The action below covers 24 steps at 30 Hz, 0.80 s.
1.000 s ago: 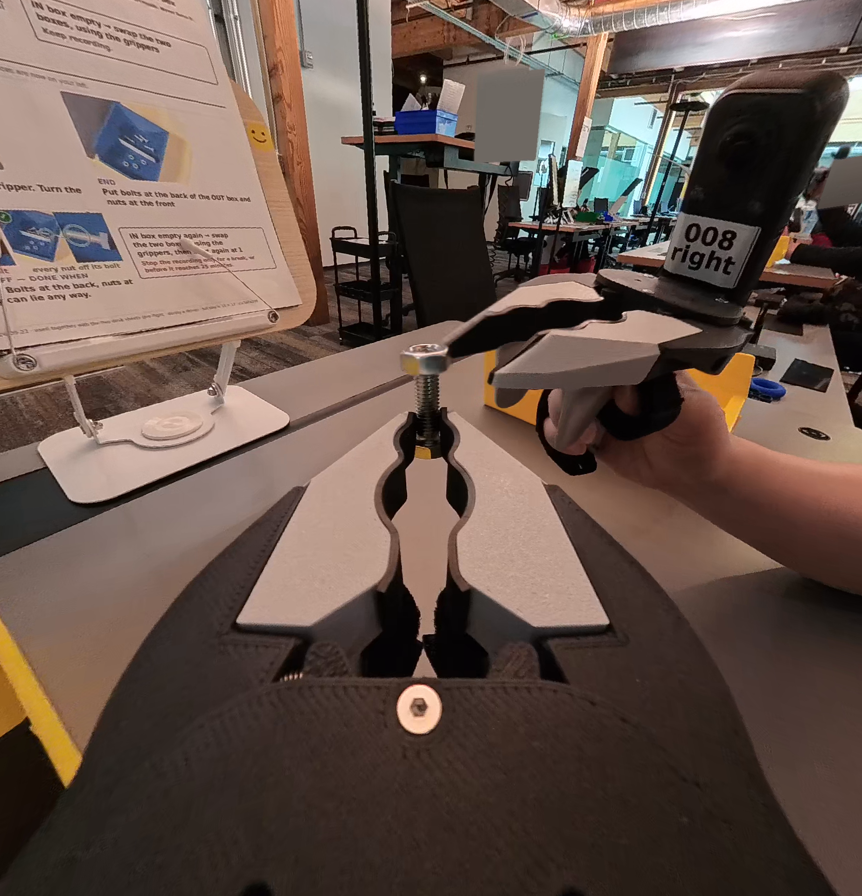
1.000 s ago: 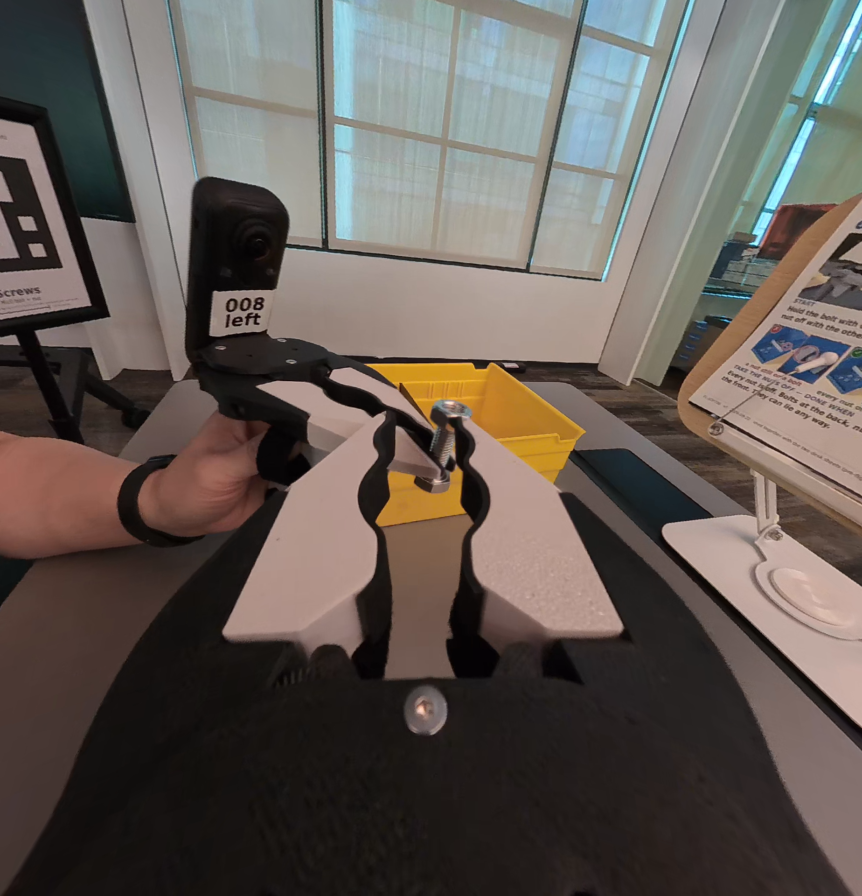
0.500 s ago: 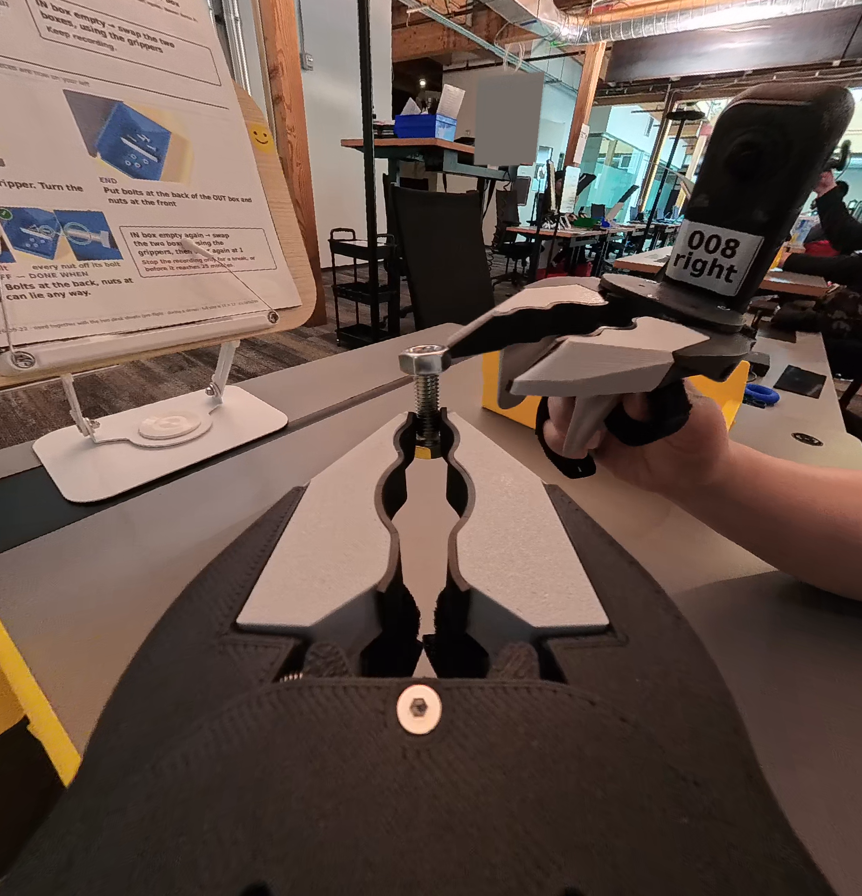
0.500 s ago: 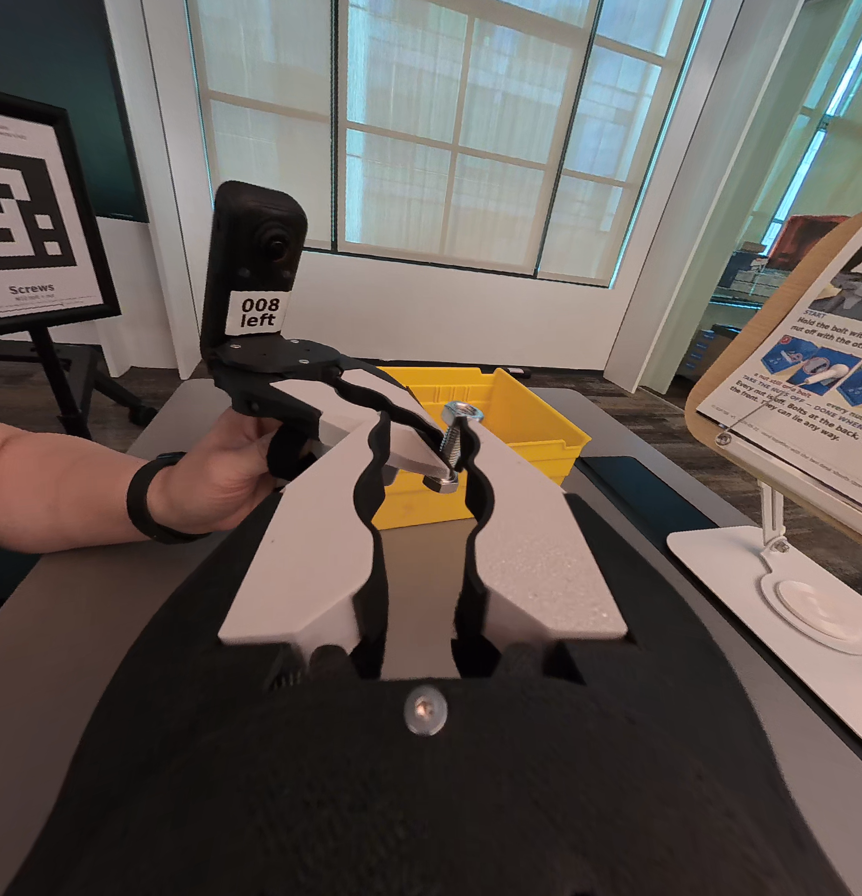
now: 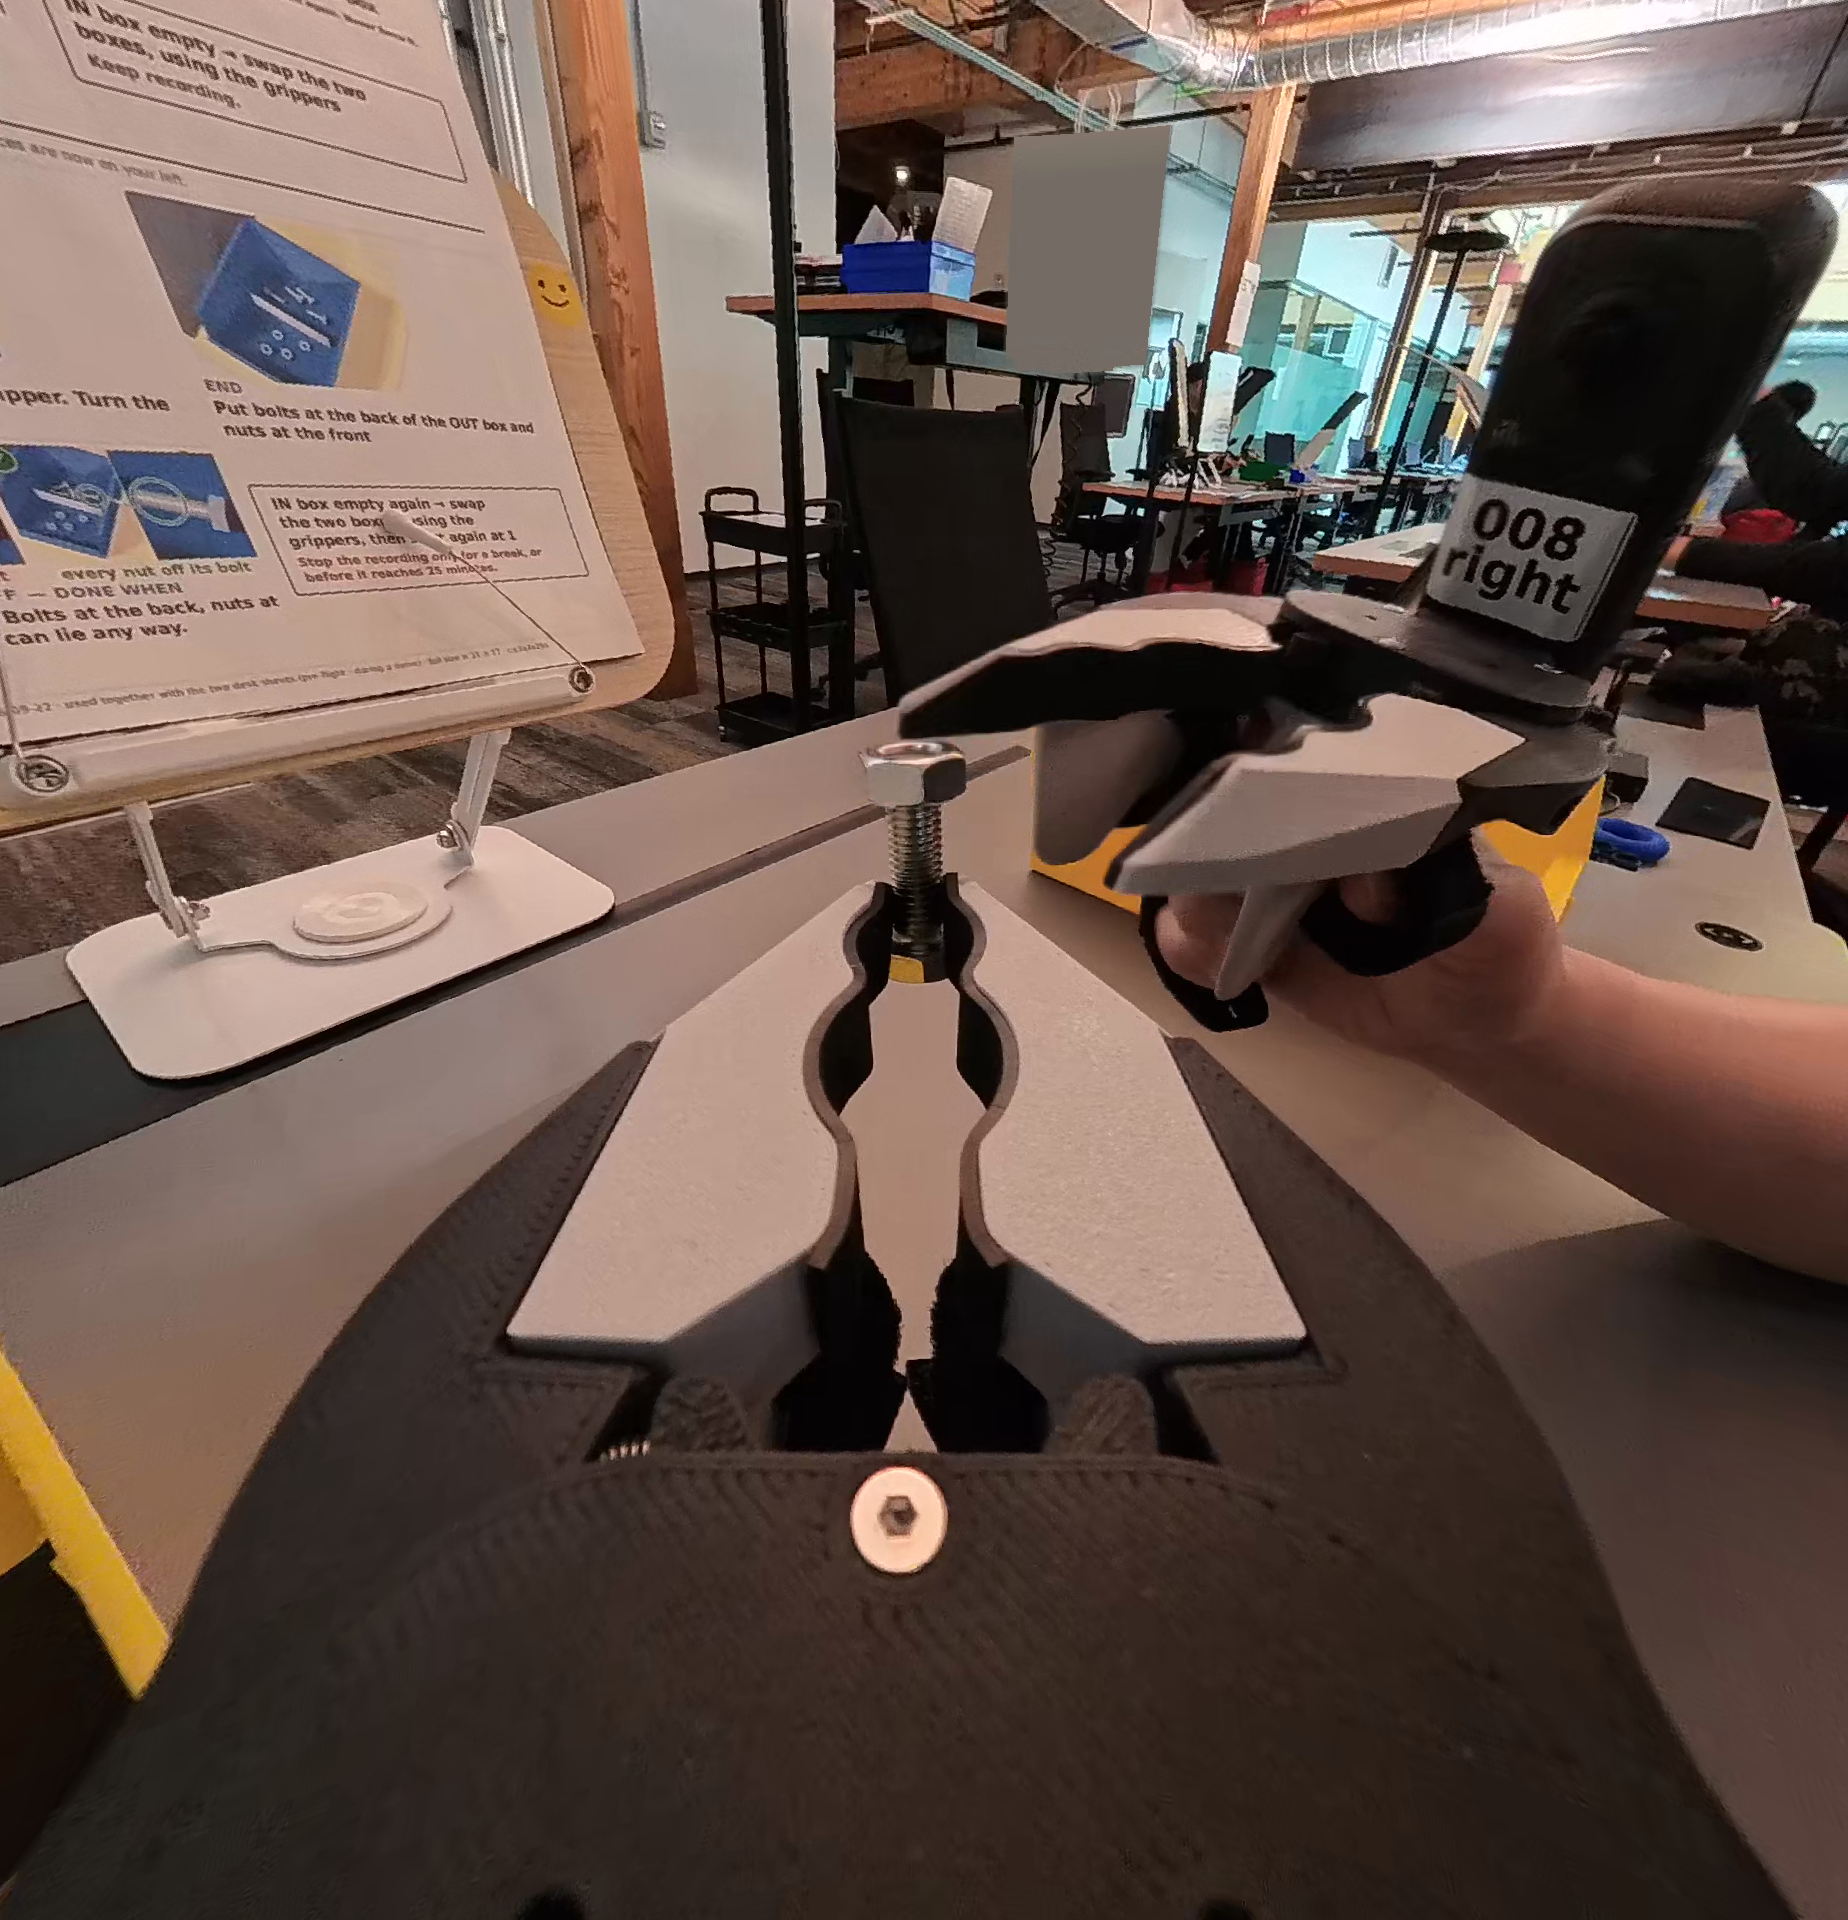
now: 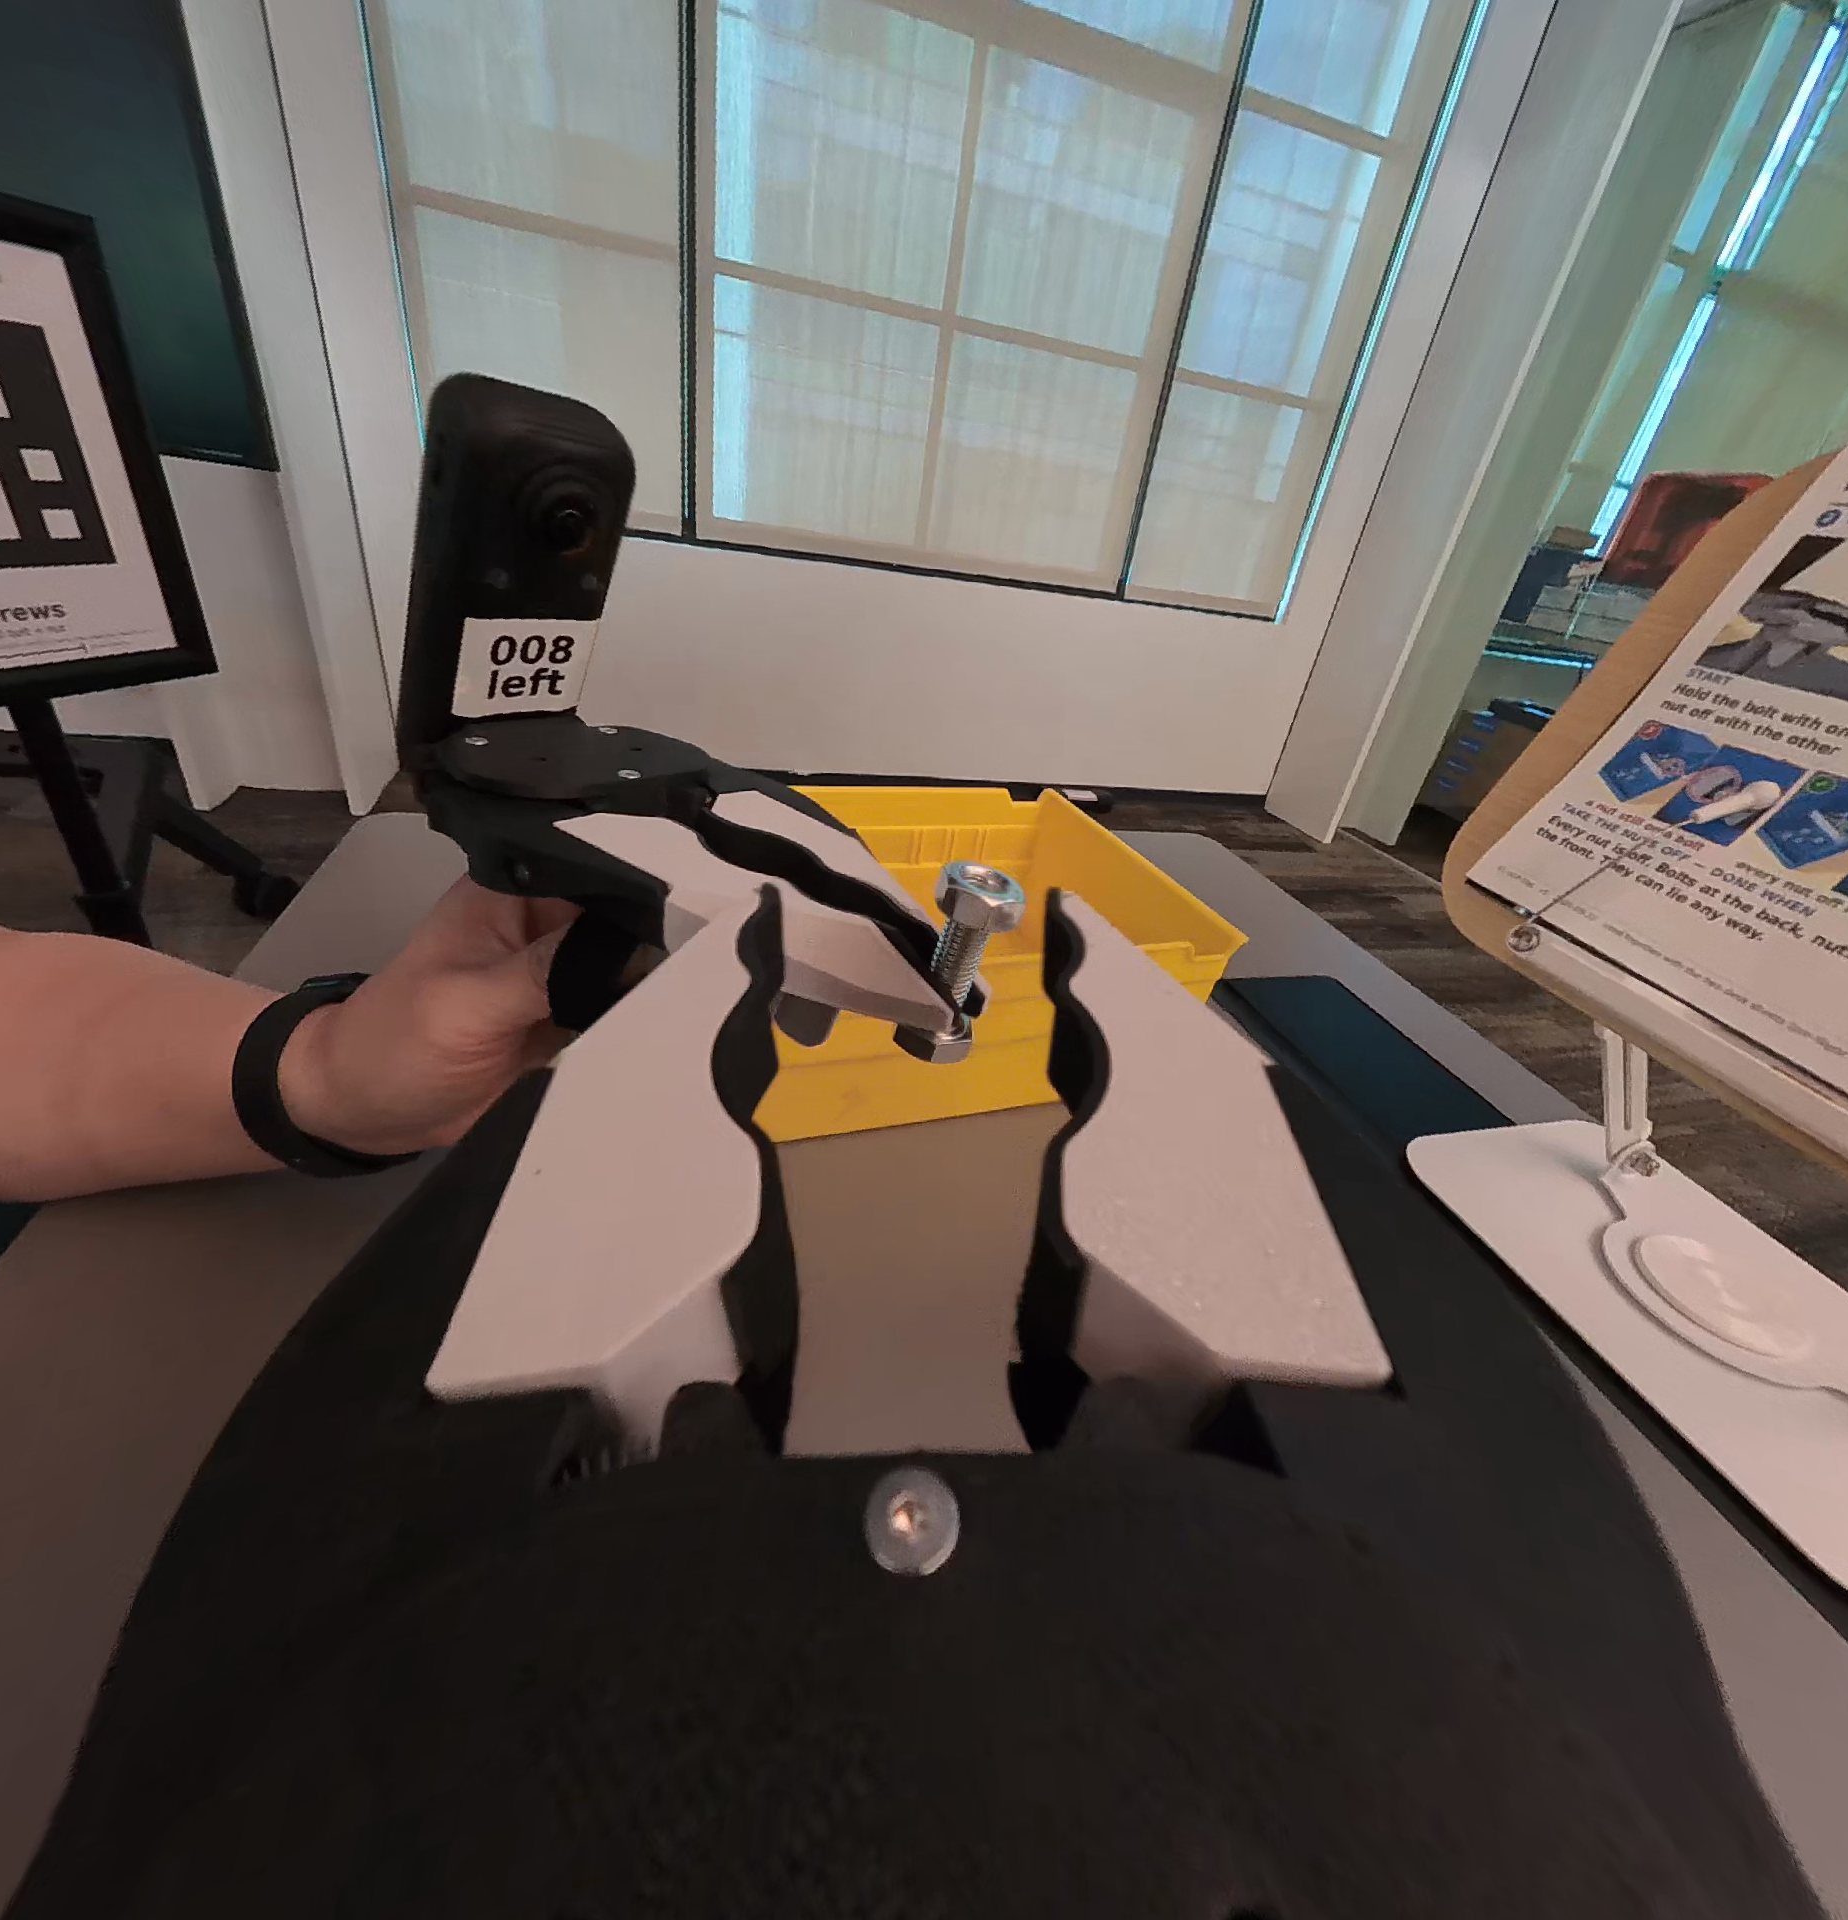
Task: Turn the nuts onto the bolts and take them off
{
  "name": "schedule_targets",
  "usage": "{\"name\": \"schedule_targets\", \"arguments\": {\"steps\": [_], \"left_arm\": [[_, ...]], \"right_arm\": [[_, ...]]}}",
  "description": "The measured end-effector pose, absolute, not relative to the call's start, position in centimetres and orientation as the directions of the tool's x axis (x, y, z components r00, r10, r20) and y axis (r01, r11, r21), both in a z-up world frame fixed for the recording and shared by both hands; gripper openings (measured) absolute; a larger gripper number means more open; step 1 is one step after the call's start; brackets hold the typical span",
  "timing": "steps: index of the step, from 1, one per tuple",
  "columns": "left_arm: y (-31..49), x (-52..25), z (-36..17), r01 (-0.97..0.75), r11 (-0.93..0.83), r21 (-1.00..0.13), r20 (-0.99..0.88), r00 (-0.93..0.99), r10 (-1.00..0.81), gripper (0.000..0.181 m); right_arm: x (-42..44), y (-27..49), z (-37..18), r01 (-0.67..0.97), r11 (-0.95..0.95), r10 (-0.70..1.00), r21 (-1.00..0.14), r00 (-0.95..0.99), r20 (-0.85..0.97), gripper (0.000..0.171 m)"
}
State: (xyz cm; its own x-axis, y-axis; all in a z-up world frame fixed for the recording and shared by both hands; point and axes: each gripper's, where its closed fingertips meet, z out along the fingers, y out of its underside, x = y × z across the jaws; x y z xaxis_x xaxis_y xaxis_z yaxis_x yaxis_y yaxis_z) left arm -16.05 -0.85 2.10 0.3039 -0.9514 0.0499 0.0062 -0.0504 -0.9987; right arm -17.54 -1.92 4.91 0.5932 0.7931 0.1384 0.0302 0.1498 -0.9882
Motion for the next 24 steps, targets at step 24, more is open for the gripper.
{"name": "schedule_targets", "arguments": {"steps": [24], "left_arm": [[-1.0,-15.9,2.0,0.001,-0.052,-0.999,0.050,0.297,-0.953,0.007]], "right_arm": [[-17.7,-2.2,4.6,-0.030,0.103,0.839,-0.994,0.539,0.070,0.058]]}}
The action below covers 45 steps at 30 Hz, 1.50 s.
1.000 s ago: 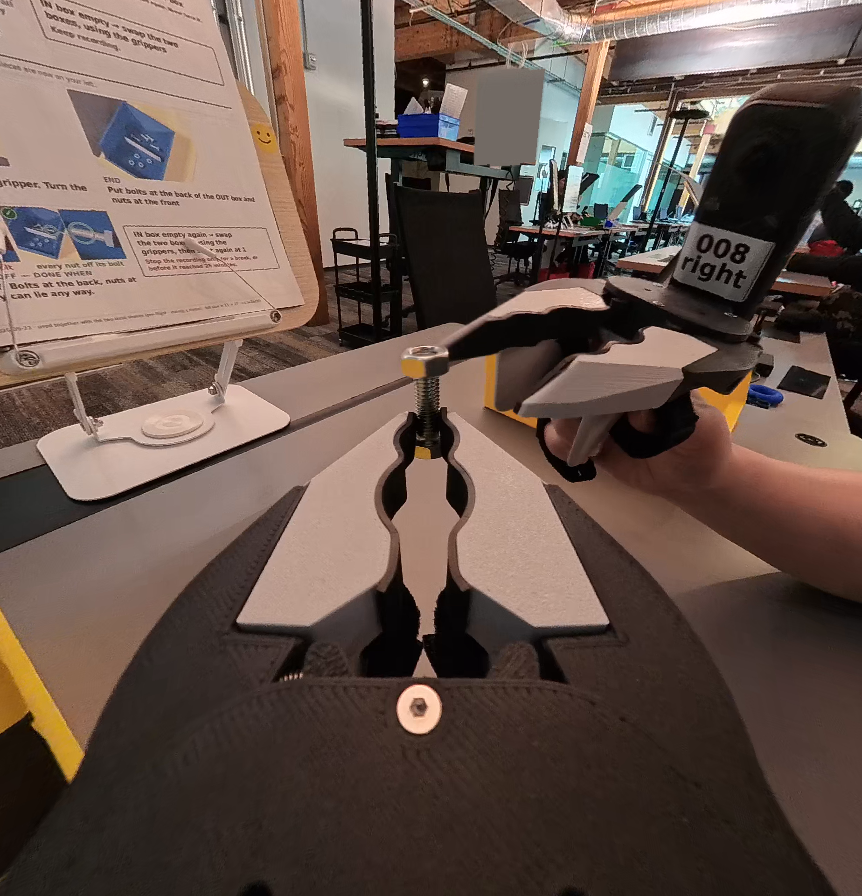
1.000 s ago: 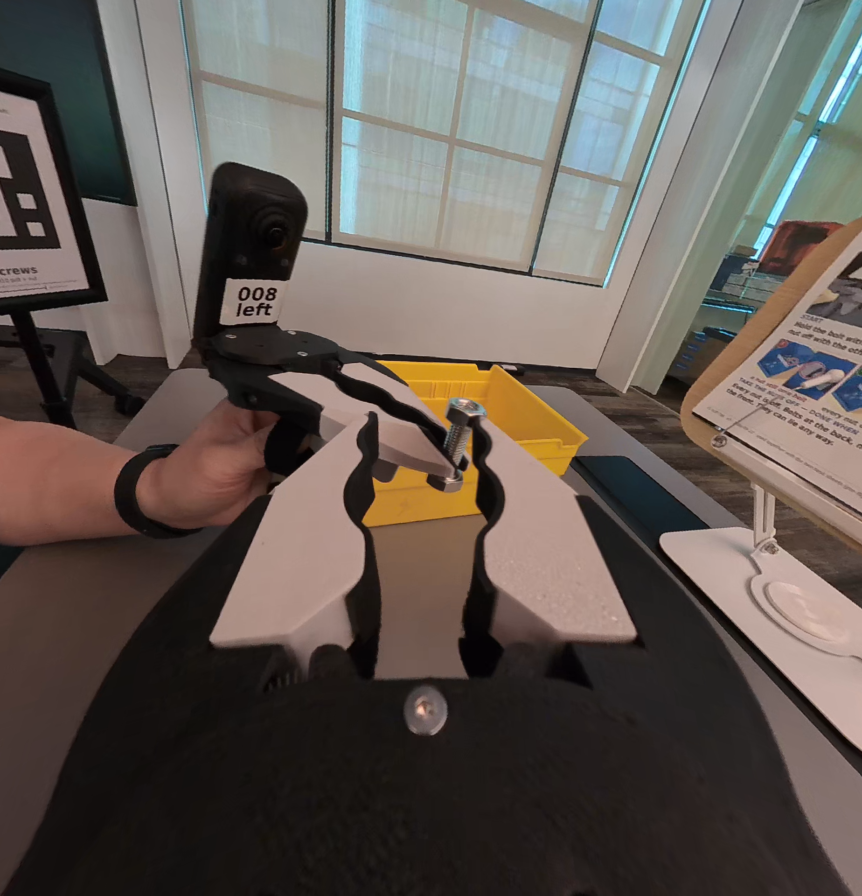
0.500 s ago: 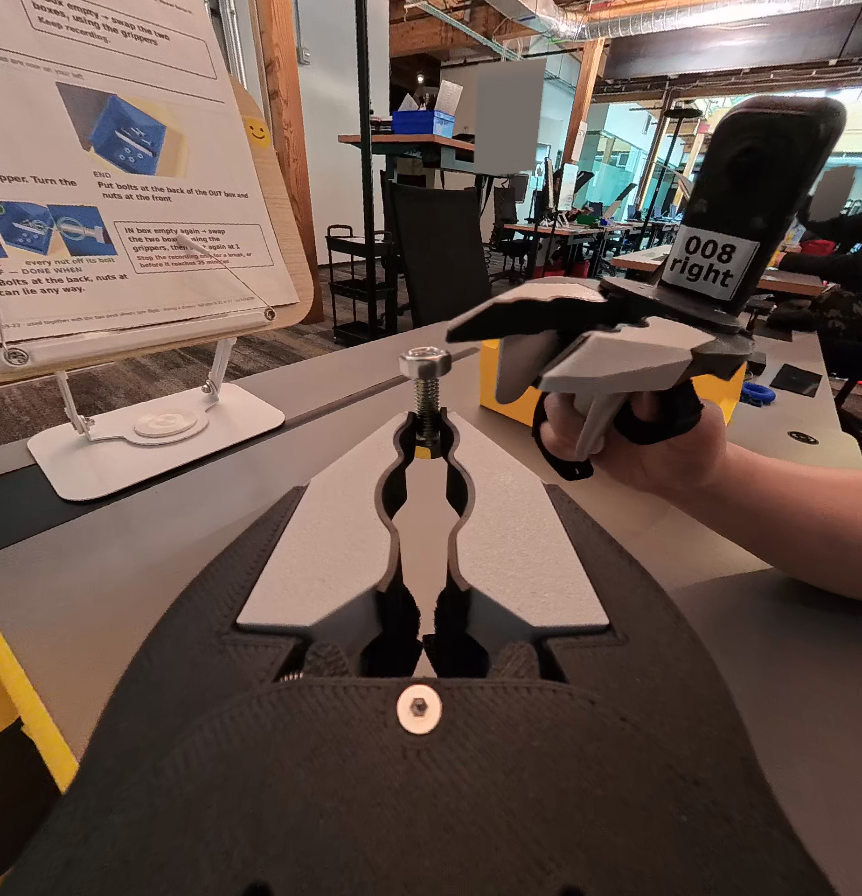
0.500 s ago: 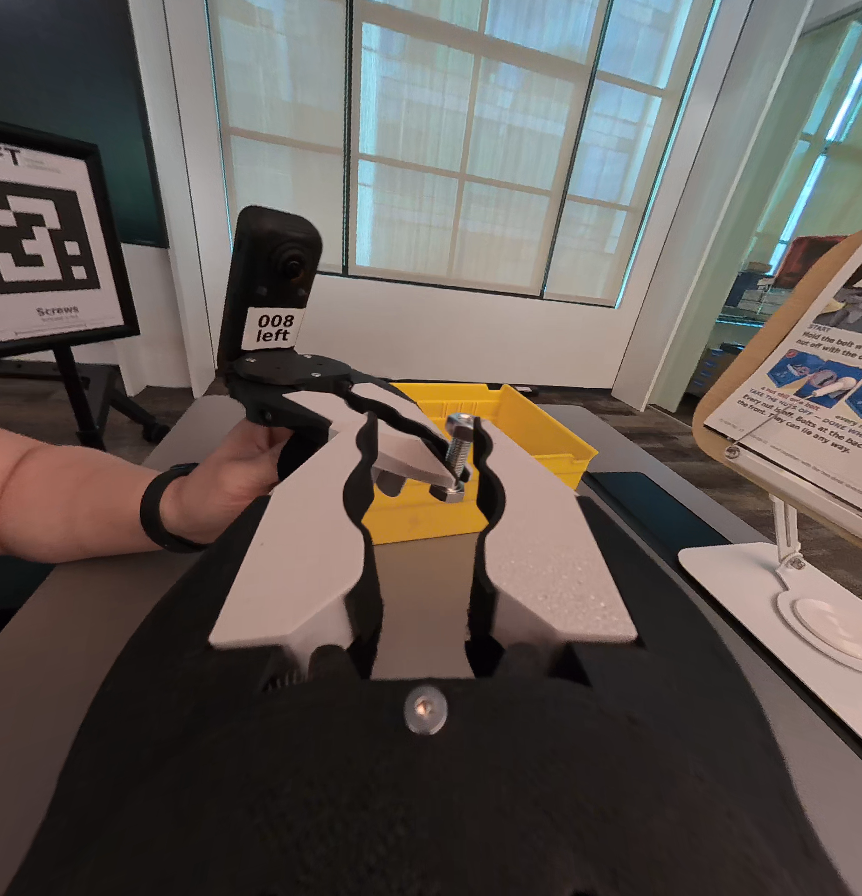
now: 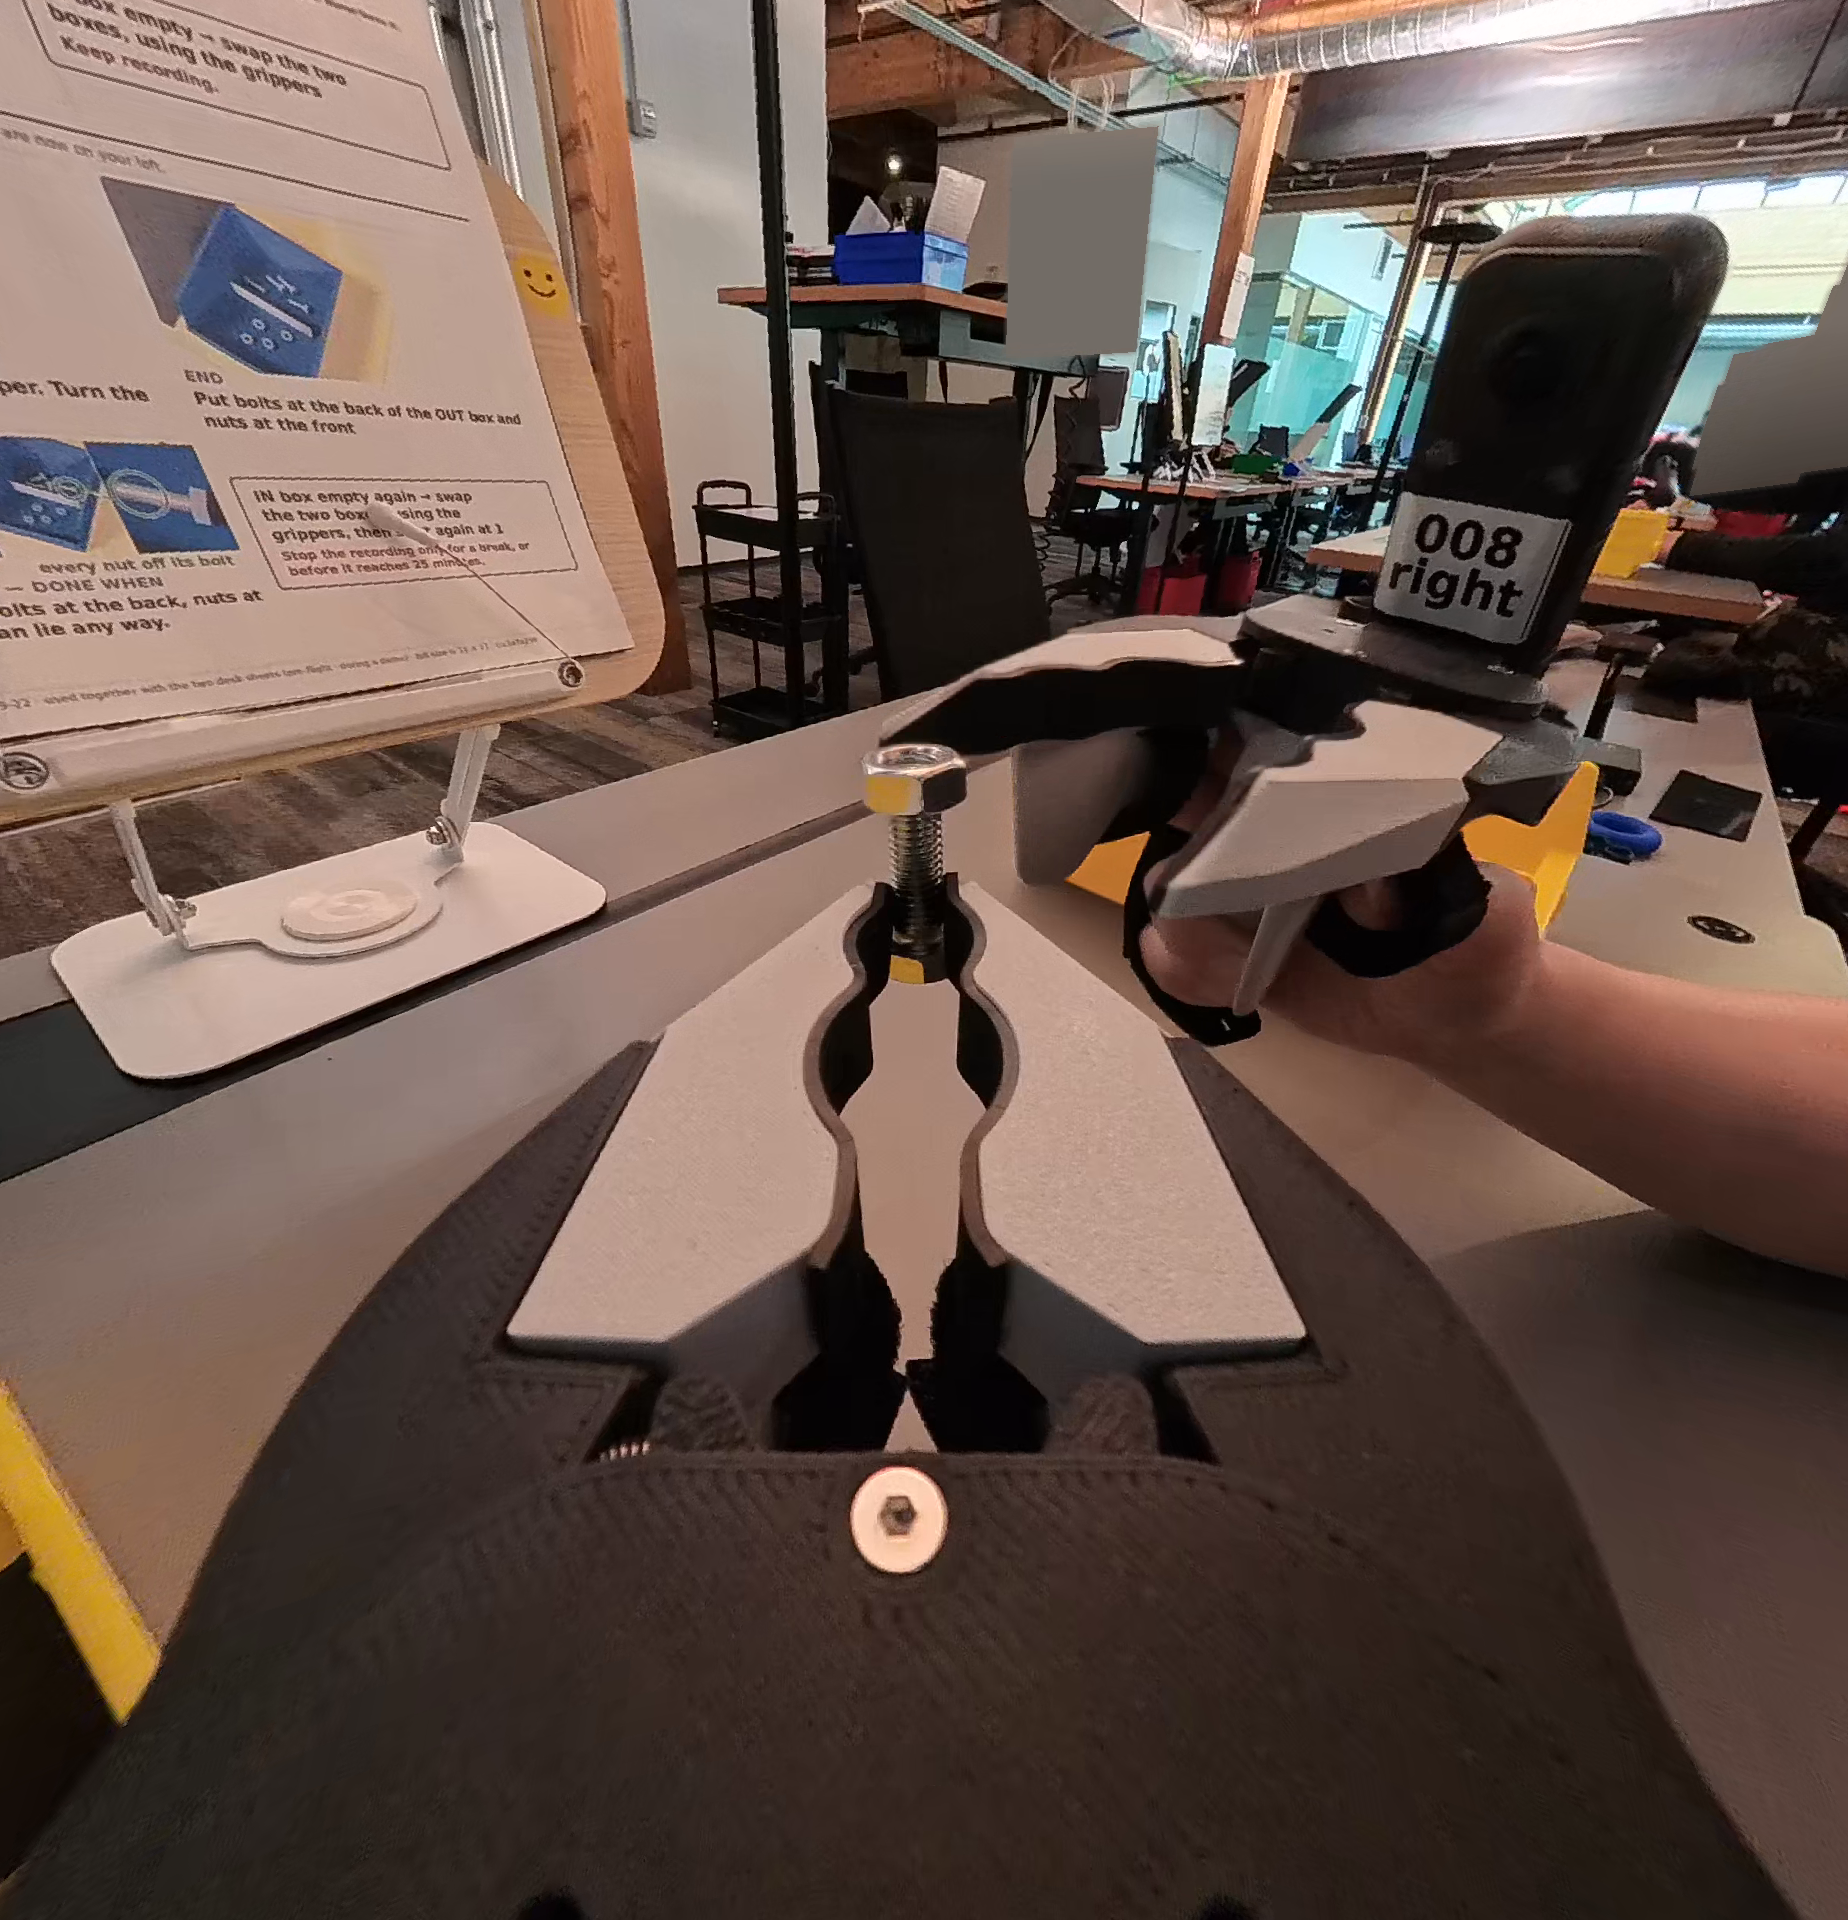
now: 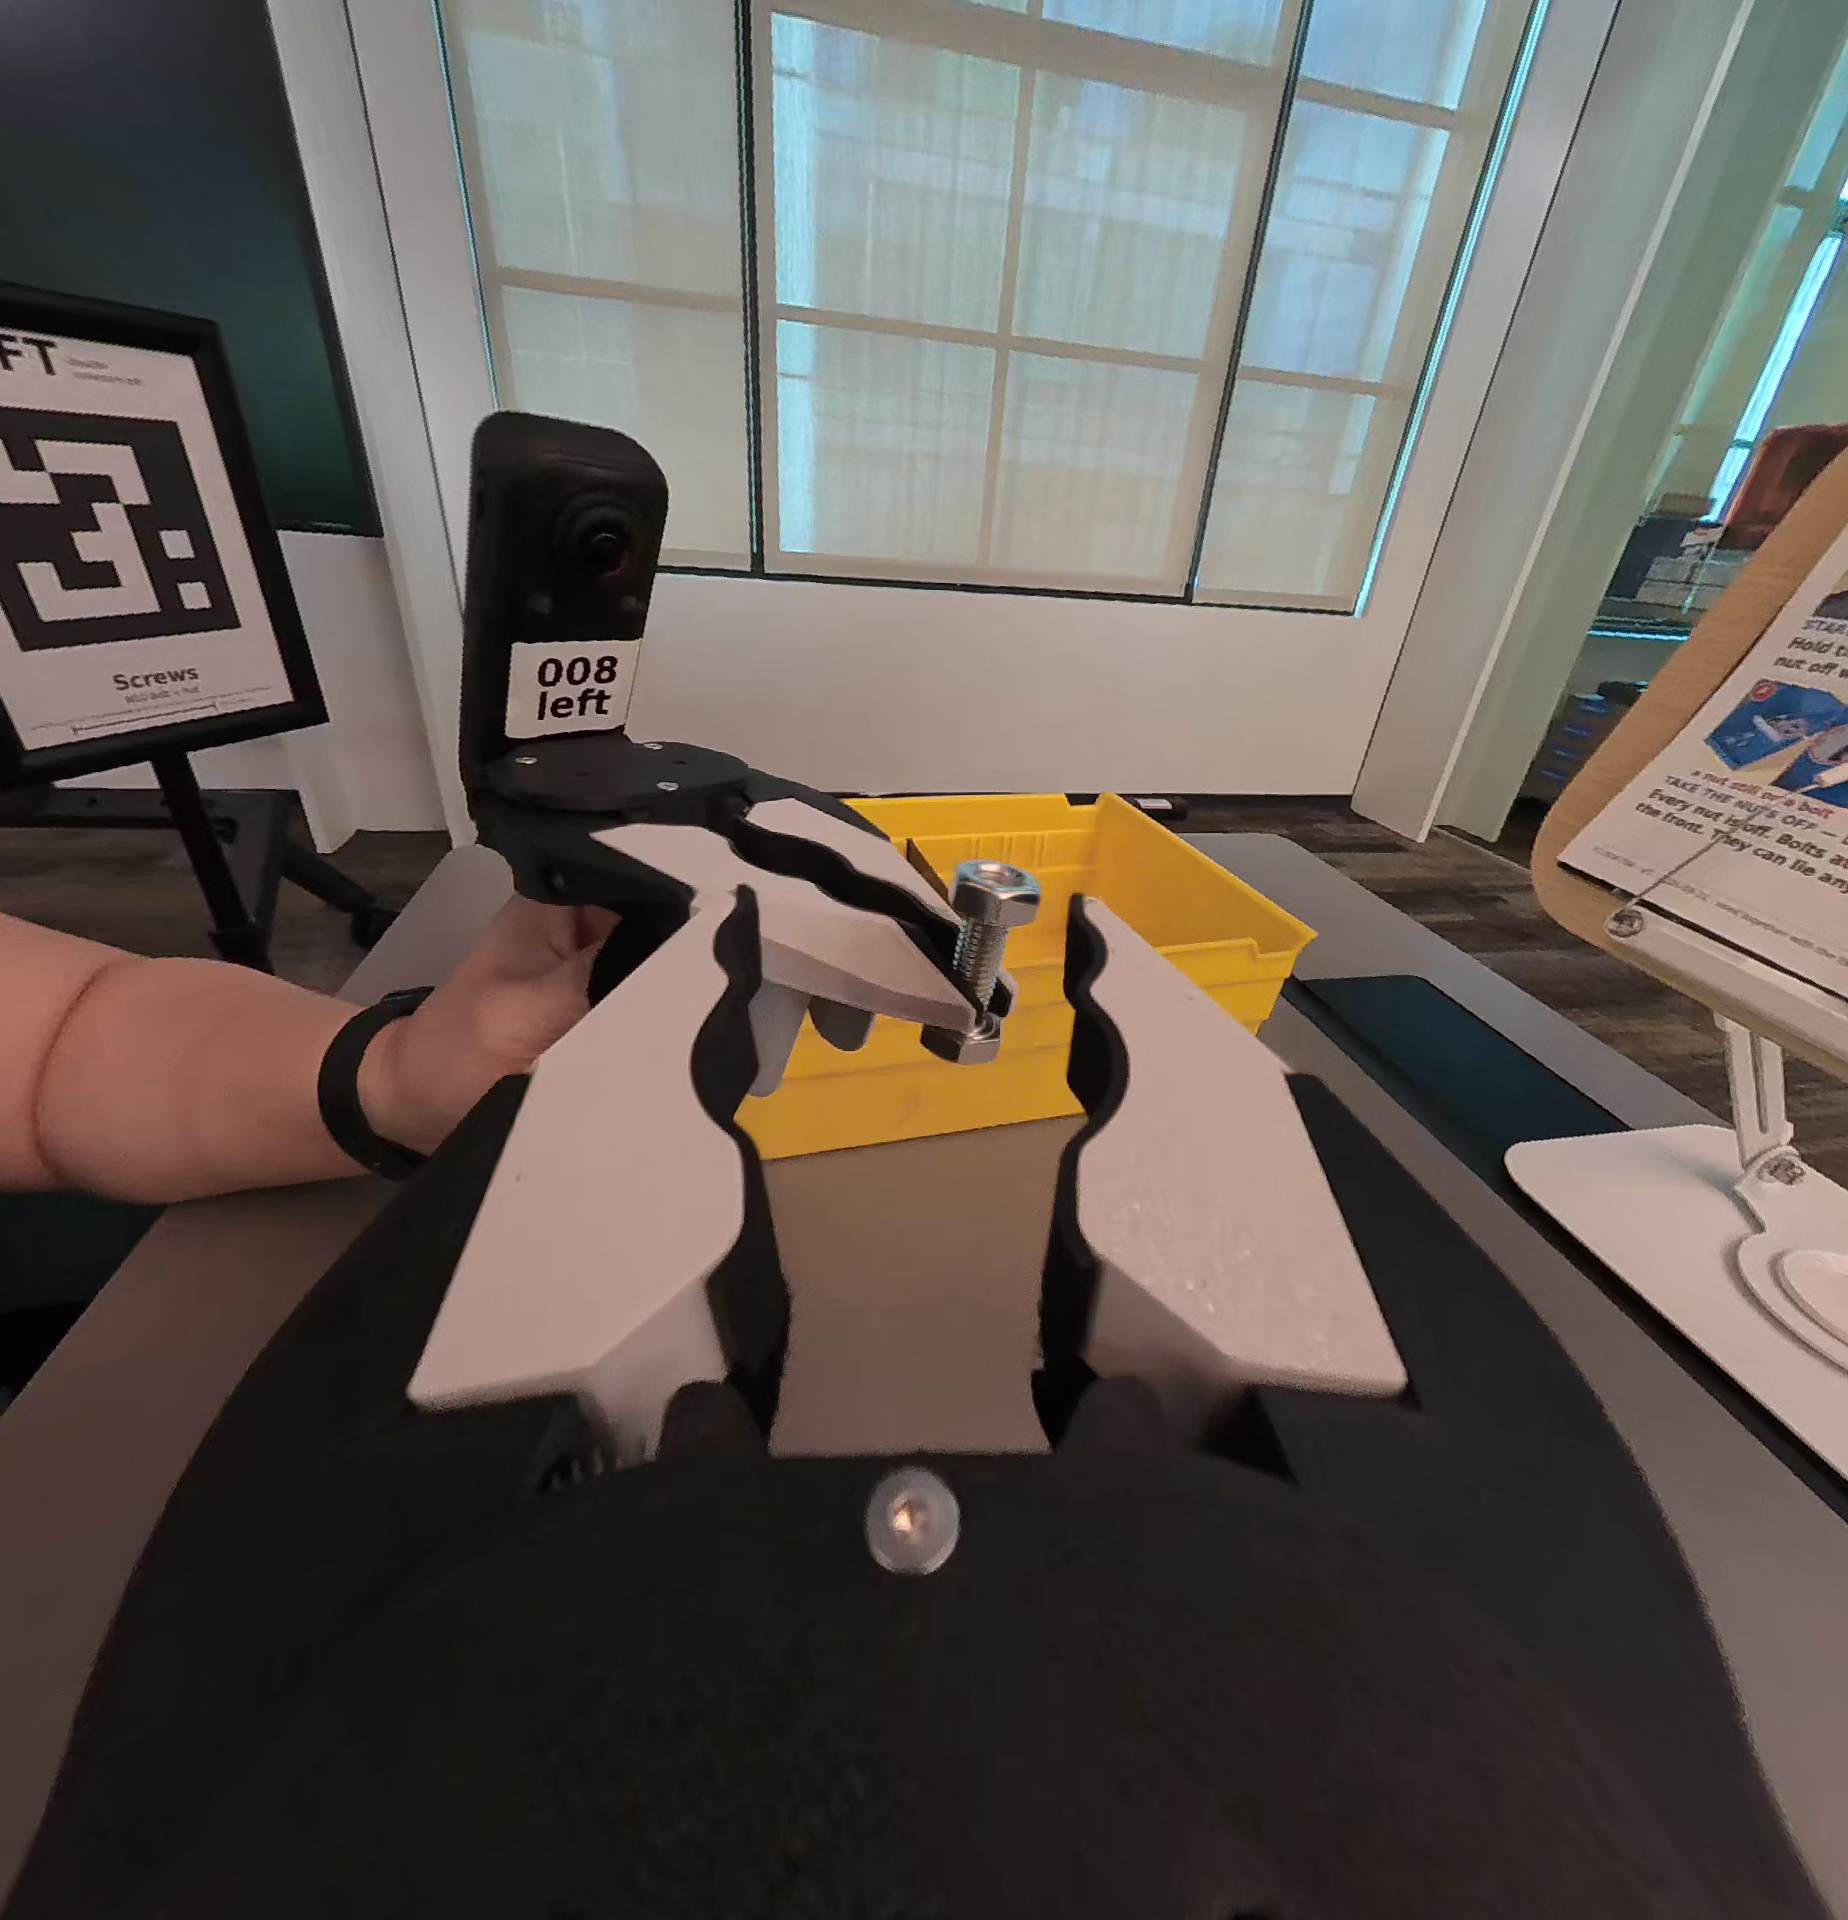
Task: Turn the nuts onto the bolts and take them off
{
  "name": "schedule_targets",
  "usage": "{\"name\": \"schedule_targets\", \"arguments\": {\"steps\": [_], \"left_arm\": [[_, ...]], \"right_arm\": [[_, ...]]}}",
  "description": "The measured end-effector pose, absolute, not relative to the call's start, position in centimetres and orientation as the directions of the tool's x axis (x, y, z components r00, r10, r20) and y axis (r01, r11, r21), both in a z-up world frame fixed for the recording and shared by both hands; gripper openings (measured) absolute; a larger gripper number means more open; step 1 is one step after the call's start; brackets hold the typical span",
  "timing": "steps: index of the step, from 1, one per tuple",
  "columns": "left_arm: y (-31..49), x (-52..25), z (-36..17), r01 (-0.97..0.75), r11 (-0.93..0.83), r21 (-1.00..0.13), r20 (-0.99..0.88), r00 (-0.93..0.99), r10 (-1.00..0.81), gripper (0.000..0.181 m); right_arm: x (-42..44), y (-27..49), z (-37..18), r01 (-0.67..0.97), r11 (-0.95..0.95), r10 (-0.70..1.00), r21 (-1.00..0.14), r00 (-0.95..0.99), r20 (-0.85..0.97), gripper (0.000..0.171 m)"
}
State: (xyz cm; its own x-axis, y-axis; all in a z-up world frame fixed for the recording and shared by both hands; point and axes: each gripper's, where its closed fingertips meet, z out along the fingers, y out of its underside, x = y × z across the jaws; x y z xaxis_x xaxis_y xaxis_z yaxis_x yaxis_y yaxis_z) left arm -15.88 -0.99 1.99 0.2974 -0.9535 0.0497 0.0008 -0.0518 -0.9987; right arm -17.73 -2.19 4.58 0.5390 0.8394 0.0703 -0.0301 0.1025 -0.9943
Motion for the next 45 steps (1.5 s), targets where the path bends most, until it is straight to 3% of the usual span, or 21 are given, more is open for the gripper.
{"name": "schedule_targets", "arguments": {"steps": [6,12,16,23,26,27,32,34,36,38,39,42,45], "left_arm": [[-0.8,-16.0,2.0,0.004,-0.062,-0.998,0.060,0.299,-0.952,0.007],[-0.9,-15.8,1.8,-0.003,-0.059,-0.998,0.055,0.297,-0.953,0.007],[-0.8,-15.9,1.8,-0.001,-0.064,-0.998,0.060,0.298,-0.953,0.007],[-0.9,-15.8,1.8,-0.006,-0.060,-0.998,0.056,0.297,-0.953,0.007],[-0.8,-15.9,1.8,-0.002,-0.061,-0.998,0.058,0.299,-0.952,0.007],[-0.8,-15.9,1.9,-0.003,-0.062,-0.998,0.059,0.300,-0.952,0.007],[-0.9,-15.8,1.7,-0.009,-0.060,-0.998,0.055,0.294,-0.954,0.007],[-0.9,-15.7,1.6,-0.014,-0.059,-0.998,0.052,0.296,-0.954,0.007],[-0.9,-15.8,1.6,-0.013,-0.062,-0.998,0.055,0.296,-0.953,0.007],[-0.8,-15.9,1.7,-0.006,-0.067,-0.998,0.062,0.297,-0.953,0.007],[-0.7,-15.9,1.7,-0.007,-0.068,-0.998,0.062,0.299,-0.952,0.007],[-0.9,-15.8,1.8,-0.008,-0.065,-0.998,0.060,0.294,-0.954,0.007],[-1.1,-15.6,1.6,-0.020,-0.056,-0.998,0.048,0.290,-0.956,0.007]], "right_arm": [[-17.6,-2.8,4.8,-0.046,0.115,0.858,-0.992,0.508,0.076,0.037],[-17.8,-2.4,4.6,-0.032,0.110,0.849,-0.993,0.523,0.077,0.056],[-17.7,-3.0,4.8,-0.033,0.141,0.857,-0.989,0.504,0.105,0.036],[-18.1,-2.5,4.2,-0.011,0.106,0.853,-0.994,0.514,0.085,0.057],[-17.9,-3.3,4.7,-0.026,0.144,0.865,-0.989,0.488,0.114,0.030],[-17.8,-3.4,4.9,-0.035,0.142,0.868,-0.989,0.484,0.107,0.030],[-17.8,-2.4,4.3,-0.015,0.102,0.849,-0.995,0.523,0.079,0.064],[-18.2,-2.5,3.9,0.005,0.093,0.857,-0.996,0.509,0.083,0.066],[-18.2,-2.9,4.0,0.008,0.101,0.866,-0.995,0.491,0.092,0.054],[-17.8,-3.6,4.8,-0.022,0.152,0.873,-0.988,0.471,0.124,0.029],[-17.6,-3.7,5.1,-0.033,0.158,0.870,-0.987,0.476,0.124,0.028],[-17.5,-2.8,5.0,-0.012,0.127,0.852,-0.992,0.513,0.103,0.059],[-18.2,-2.9,4.4,0.024,0.118,0.860,-0.993,0.498,0.114,0.069]]}}
